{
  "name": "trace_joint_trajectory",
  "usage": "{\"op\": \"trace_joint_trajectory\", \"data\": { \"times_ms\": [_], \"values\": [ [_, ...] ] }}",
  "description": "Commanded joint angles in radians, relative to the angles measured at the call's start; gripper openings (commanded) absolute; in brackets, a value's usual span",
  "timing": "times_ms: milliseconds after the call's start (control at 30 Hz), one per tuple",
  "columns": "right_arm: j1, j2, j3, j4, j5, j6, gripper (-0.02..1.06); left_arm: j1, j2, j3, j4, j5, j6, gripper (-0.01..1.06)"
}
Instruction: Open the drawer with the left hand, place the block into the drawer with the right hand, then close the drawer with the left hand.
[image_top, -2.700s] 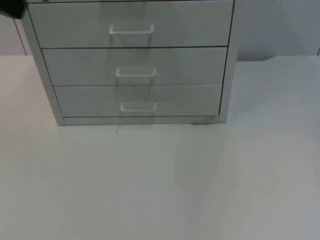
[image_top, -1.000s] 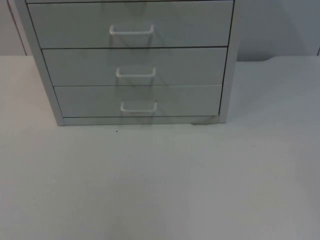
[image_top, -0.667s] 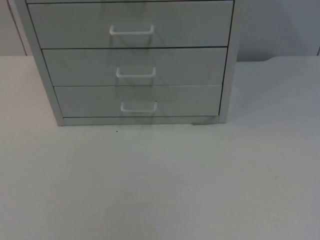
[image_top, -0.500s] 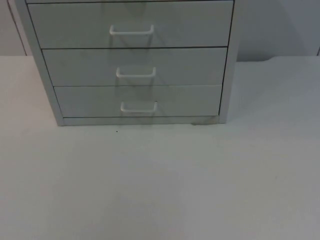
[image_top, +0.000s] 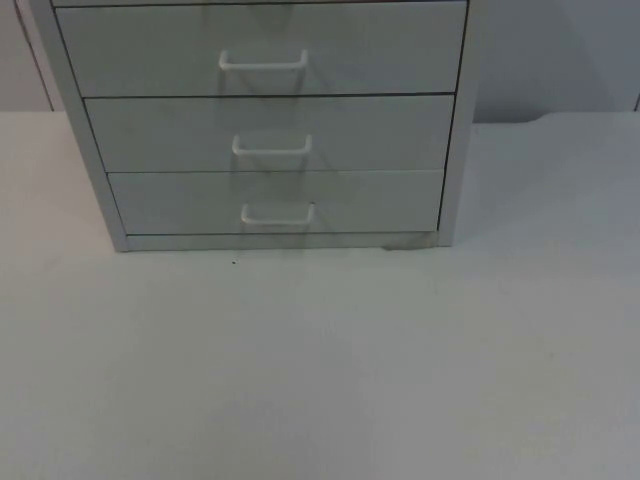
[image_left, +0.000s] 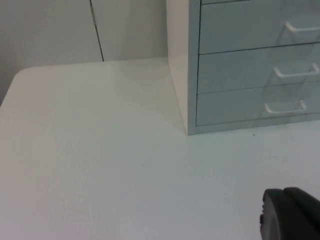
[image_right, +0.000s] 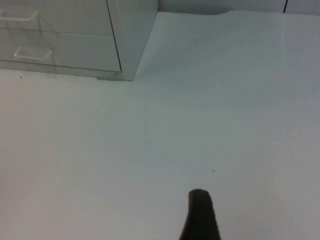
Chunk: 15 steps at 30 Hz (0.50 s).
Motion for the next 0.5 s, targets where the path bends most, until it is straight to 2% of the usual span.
{"op": "trace_joint_trajectory", "data": {
  "times_ms": [0,67,133,233,467],
  "values": [
    [-0.001,-0.003,0.004,-0.001,-0.016,0.004,0.57,0.004,-0.004,0.004,0.005,0.028,0.008,0.00],
    [-0.001,-0.003,0.004,-0.001,-0.016,0.004,0.60,0.004,-0.004,0.004,0.010,0.049,0.008,0.00],
    [-0.001,-0.003,0.004,-0.001,-0.016,0.004,0.74,0.004,-0.004,0.004,0.027,0.082,0.008,0.00],
    [-0.001,-0.003,0.004,-0.001,-0.016,0.004,1.04,0.004,-0.004,0.013,0.047,0.094,0.008,0.00],
    [-0.001,-0.003,0.004,-0.001,-0.016,0.004,1.05,0.004,-0.004,0.033,0.051,0.065,-0.013,0.00]
  ]
}}
